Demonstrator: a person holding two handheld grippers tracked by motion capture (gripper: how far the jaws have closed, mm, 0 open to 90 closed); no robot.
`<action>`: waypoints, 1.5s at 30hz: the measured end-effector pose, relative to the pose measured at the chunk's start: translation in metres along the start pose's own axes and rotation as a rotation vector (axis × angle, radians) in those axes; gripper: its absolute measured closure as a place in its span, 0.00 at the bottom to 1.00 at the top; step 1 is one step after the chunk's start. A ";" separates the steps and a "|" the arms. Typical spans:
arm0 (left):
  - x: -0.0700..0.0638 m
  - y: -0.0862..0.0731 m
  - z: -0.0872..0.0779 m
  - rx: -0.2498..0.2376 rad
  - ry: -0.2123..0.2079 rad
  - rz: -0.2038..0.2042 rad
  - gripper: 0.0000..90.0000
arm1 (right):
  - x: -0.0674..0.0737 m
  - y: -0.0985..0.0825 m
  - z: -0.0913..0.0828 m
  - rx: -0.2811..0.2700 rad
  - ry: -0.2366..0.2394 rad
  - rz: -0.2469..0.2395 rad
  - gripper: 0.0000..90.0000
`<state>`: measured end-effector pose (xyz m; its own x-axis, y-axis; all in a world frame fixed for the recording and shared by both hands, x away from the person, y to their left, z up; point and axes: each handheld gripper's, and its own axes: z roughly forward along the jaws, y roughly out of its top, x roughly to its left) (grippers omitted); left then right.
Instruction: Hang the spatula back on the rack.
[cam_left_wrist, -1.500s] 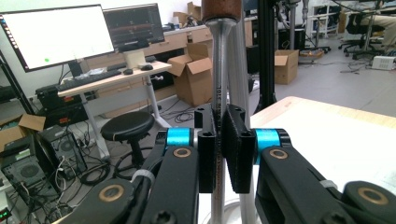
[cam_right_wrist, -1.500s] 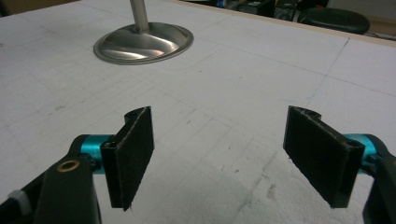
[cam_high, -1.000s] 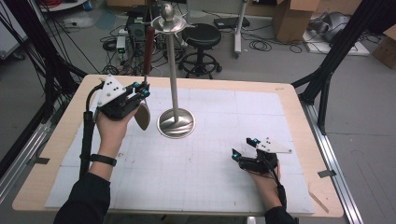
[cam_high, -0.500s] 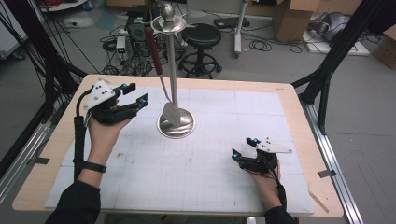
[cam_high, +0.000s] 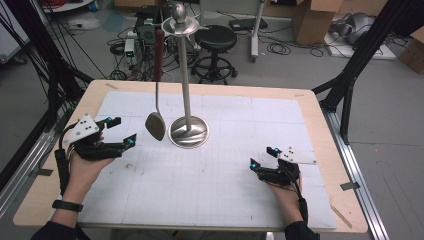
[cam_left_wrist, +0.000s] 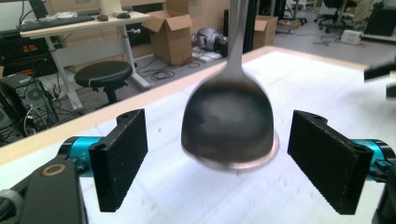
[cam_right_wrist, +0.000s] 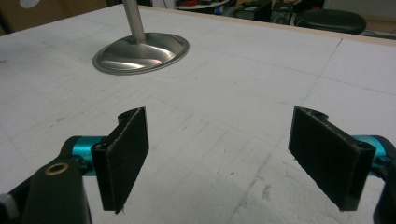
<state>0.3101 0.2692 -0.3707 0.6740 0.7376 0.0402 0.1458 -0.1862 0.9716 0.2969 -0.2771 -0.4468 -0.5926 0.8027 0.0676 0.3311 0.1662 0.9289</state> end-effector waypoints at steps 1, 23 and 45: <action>0.002 -0.005 -0.003 0.003 0.001 -0.013 0.23 | 0.000 0.000 -0.001 0.002 -0.008 -0.010 0.21; 0.009 -0.075 -0.010 0.100 0.065 -0.066 0.23 | -0.022 -0.005 -0.014 0.020 -0.072 0.018 0.22; 0.009 -0.081 -0.002 0.154 0.049 -0.091 0.22 | -0.019 -0.004 -0.011 0.054 -0.063 -0.009 0.22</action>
<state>0.3032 0.2926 -0.4489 0.6179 0.7856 -0.0310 0.3159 -0.2119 0.9248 0.2991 -0.2996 -0.4481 -0.5490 0.8351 0.0347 0.3657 0.2027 0.9084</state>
